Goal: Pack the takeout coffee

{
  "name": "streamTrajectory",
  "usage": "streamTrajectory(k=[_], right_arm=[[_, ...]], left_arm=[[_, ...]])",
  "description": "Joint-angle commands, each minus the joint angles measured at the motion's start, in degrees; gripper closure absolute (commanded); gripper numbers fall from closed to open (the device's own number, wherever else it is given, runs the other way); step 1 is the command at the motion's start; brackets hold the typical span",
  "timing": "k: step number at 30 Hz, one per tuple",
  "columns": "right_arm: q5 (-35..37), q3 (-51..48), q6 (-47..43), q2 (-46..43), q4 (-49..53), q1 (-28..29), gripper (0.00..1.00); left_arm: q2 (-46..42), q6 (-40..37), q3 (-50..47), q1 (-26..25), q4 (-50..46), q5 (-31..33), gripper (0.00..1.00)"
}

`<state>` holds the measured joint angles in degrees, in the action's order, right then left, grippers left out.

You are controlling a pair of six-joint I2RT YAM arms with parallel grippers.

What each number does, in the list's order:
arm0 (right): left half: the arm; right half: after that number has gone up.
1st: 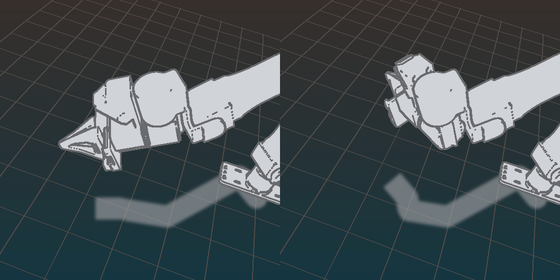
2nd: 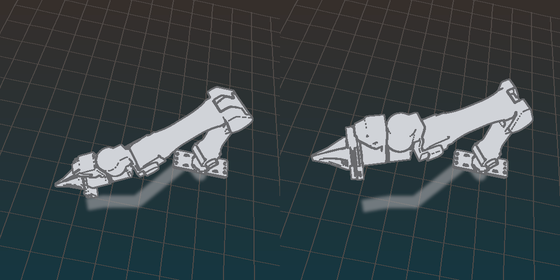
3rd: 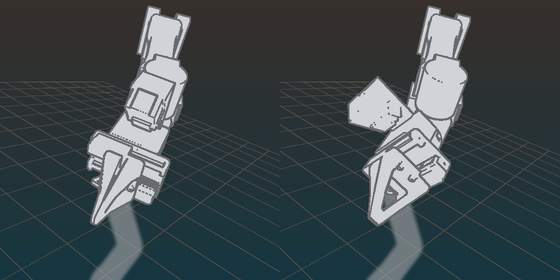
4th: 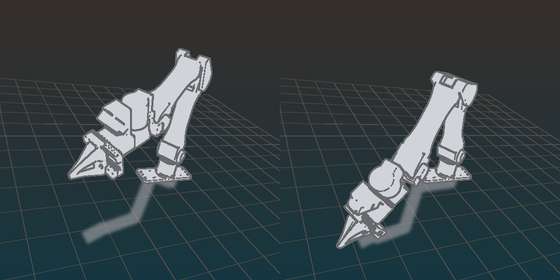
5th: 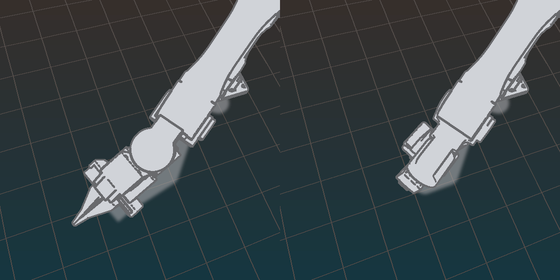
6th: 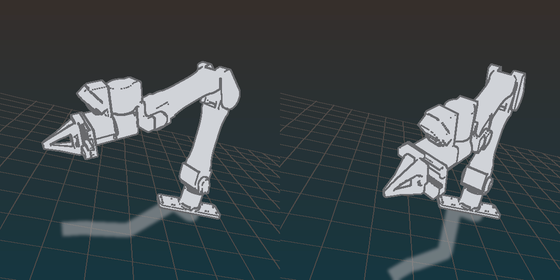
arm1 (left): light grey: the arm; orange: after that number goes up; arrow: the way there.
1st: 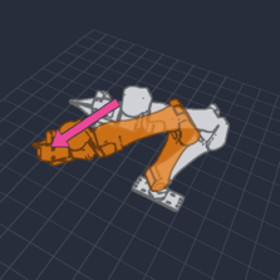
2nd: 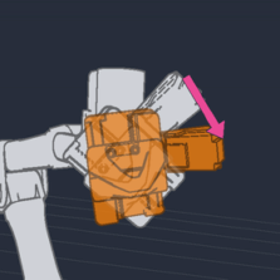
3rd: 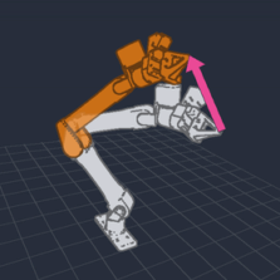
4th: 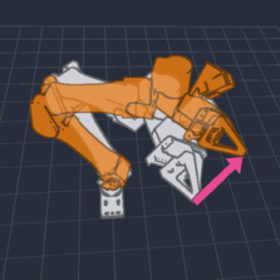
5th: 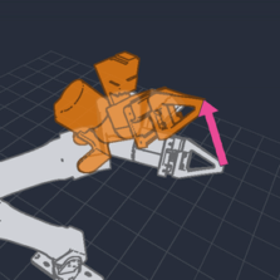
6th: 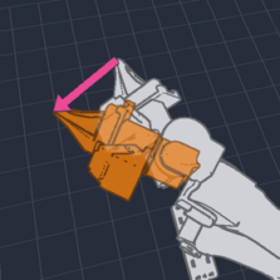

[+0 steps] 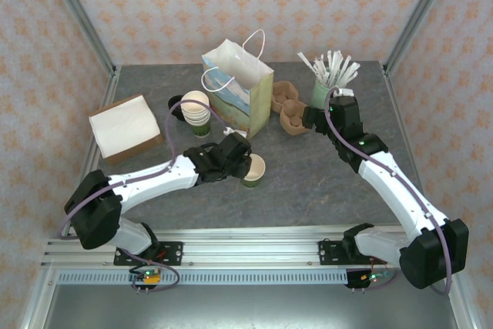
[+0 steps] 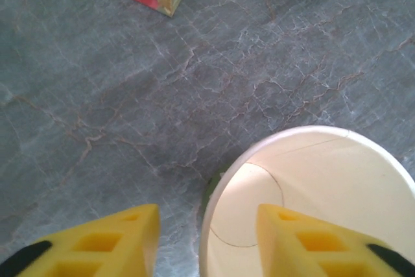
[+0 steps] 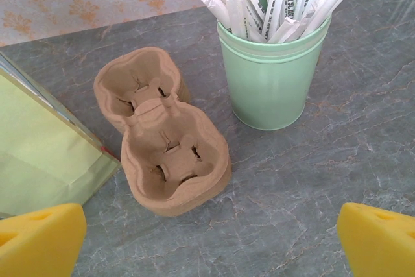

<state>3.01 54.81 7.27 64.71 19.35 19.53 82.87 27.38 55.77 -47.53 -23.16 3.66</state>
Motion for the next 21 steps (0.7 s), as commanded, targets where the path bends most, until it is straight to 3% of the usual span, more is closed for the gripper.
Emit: streamTrajectory(k=[1, 4, 6, 12, 16, 21], right_arm=[[-0.9, 0.1, 0.4, -0.7, 0.9, 0.1, 0.00], [-4.5, 0.0, 0.1, -2.3, -0.3, 0.2, 0.01], [-8.7, -1.5, 0.0, -4.2, -3.2, 0.5, 0.01], [-12.0, -2.0, -1.2, -4.8, -9.3, 4.9, 0.01], [-12.4, 0.0, -1.5, -1.7, -9.4, 6.7, 0.01], [-12.4, 0.5, -0.9, 0.0, -9.3, 7.2, 0.01]], left_arm=[[-5.3, -0.3, 2.2, -0.2, -2.6, 5.5, 0.47], [-11.1, -2.0, 3.8, 1.1, -5.2, 10.7, 0.43], [-16.1, -2.2, 3.8, 5.2, -5.8, 11.9, 0.41], [-24.6, 0.3, 3.0, 26.4, -3.6, 9.9, 0.38], [-16.3, 1.6, 7.4, 40.1, -3.3, 1.3, 0.38], [-1.1, 2.2, 15.3, 47.3, -2.5, -6.5, 0.38]])
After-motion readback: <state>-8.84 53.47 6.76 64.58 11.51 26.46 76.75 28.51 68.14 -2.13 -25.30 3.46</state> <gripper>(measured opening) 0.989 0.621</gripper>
